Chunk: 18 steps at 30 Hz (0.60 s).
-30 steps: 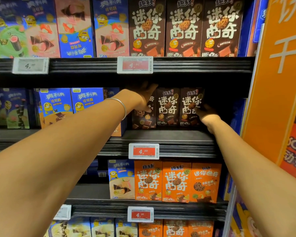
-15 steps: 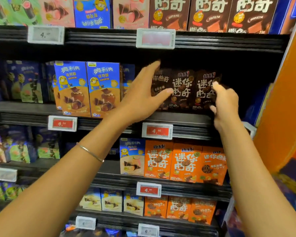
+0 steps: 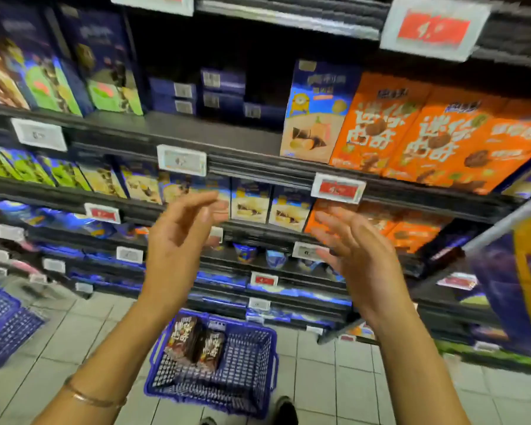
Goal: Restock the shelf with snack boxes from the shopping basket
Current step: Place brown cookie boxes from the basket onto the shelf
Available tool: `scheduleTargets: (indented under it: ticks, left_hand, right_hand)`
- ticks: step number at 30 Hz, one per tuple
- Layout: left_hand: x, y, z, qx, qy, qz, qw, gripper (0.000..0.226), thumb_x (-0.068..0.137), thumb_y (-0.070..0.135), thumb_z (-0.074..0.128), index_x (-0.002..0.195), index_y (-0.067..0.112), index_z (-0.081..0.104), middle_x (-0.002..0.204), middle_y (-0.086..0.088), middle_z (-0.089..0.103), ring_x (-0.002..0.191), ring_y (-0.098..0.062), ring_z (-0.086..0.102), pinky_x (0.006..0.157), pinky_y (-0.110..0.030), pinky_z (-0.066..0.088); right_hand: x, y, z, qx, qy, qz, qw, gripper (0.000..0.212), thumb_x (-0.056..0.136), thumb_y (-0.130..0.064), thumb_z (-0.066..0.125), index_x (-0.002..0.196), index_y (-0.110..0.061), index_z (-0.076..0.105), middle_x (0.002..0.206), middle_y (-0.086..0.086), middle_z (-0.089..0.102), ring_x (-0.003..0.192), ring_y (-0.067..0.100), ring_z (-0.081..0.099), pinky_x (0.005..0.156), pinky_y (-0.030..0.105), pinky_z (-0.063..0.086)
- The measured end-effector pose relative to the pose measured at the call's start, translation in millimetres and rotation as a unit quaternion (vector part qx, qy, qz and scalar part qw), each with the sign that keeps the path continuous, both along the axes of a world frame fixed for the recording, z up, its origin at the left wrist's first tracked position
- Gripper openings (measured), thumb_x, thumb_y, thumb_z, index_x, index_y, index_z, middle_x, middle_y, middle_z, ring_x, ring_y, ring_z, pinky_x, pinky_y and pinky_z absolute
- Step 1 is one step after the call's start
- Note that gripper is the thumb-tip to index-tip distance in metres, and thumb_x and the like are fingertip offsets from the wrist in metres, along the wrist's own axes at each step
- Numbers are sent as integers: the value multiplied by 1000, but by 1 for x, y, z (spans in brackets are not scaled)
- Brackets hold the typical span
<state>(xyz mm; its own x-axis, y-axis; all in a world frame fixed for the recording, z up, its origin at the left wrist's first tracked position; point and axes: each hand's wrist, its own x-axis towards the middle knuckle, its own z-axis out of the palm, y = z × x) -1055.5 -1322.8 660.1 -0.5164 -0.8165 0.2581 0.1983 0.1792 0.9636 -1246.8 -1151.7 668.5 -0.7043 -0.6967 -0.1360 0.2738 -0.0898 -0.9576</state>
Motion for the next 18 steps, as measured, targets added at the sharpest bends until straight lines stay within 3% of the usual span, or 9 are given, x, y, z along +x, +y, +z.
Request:
scheduleTargets:
  ticks: [3, 7, 10, 12, 15, 18]
  left_hand:
    - [31, -7, -77, 112, -125, -29, 985, 26, 105, 43, 55, 119, 25, 67, 112, 4, 79, 106, -23, 75, 75, -24, 58]
    - [61, 0, -168, 279, -253, -39, 926, 40, 106, 51, 39, 115, 27, 70, 104, 7, 81, 100, -20, 74, 76, -31, 52]
    - [78, 5, -231, 357, -286, 5, 889, 45, 111, 50, 36, 113, 22, 71, 99, 2, 81, 79, -10, 74, 75, -32, 51]
    - [85, 6, -263, 401, -296, 41, 866, 50, 111, 53, 34, 111, 20, 72, 97, -3, 77, 74, -13, 72, 74, -33, 51]
    - [97, 6, -314, 423, -315, 87, 845, 55, 109, 59, 35, 103, 23, 75, 86, 5, 81, 76, -16, 73, 81, -35, 56]
    - [107, -5, -368, 457, -308, 107, 828, 60, 108, 61, 35, 107, 18, 76, 95, -6, 81, 87, -29, 72, 93, -46, 56]
  right_hand:
    - [25, -2, -75, 112, -74, 15, 991, 44, 87, -43, 61, 123, -20, 66, 122, 0, 73, 117, 22, 68, 90, 41, 50]
    - [56, 5, -162, 237, -163, 13, 958, 31, 97, -36, 59, 122, -19, 65, 120, 2, 74, 104, 16, 72, 87, 38, 52]
    - [73, 3, -221, 313, -205, 44, 926, 35, 100, -35, 57, 128, -16, 63, 126, 5, 70, 104, 18, 68, 75, 32, 49]
    - [84, -1, -258, 360, -233, 66, 901, 35, 102, -34, 55, 130, -14, 62, 130, 9, 67, 106, 22, 64, 74, 31, 45]
    - [106, -9, -321, 417, -234, 101, 873, 35, 101, -38, 56, 127, -14, 62, 127, 8, 68, 105, 23, 64, 85, 37, 46]
    - [124, -32, -383, 442, -216, 131, 861, 39, 102, -39, 54, 130, -12, 60, 127, 8, 68, 107, 25, 65, 87, 39, 47]
